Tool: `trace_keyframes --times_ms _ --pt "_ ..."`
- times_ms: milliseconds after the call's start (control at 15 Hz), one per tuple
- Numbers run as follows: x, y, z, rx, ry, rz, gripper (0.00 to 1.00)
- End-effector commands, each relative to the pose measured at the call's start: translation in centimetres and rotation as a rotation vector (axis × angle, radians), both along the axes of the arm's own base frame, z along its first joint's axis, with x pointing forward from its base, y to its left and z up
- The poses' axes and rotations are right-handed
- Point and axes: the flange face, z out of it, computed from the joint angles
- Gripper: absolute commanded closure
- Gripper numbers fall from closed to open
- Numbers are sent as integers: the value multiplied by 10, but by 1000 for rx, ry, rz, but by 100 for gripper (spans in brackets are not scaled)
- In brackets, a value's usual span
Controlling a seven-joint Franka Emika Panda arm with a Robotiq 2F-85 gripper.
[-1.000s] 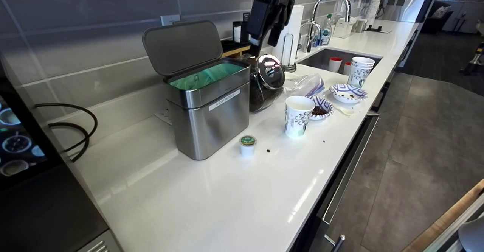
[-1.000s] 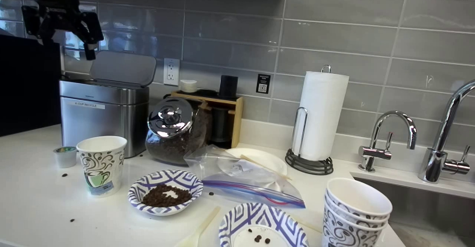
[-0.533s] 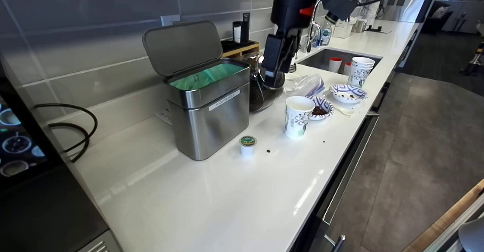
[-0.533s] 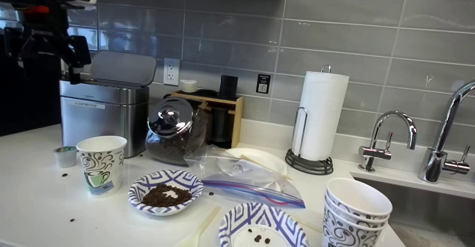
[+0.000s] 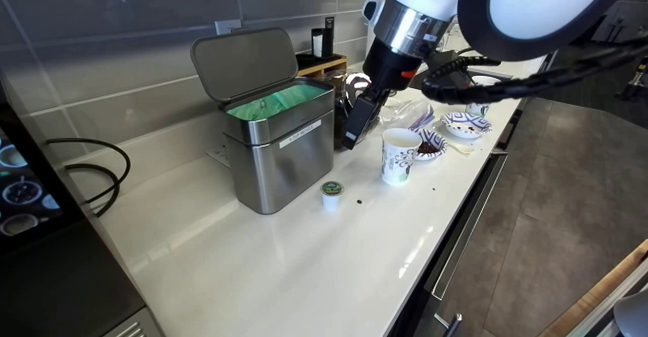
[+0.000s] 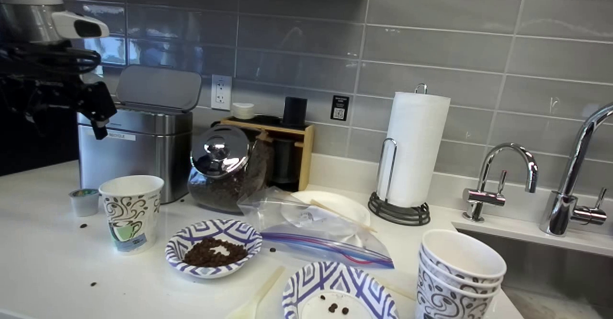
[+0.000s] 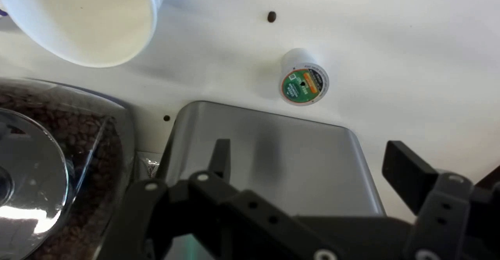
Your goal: Open the lid of the bin, then put the coffee pod in the bin and close the lid of the bin
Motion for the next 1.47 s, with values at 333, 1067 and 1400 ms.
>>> trace_keyframes --times_ms 333,1067,1400 --pt "-7 5 -39 42 -44 73 0" --pt "8 8 -87 6 72 56 0" --pt "19 12 -108 1 103 39 0"
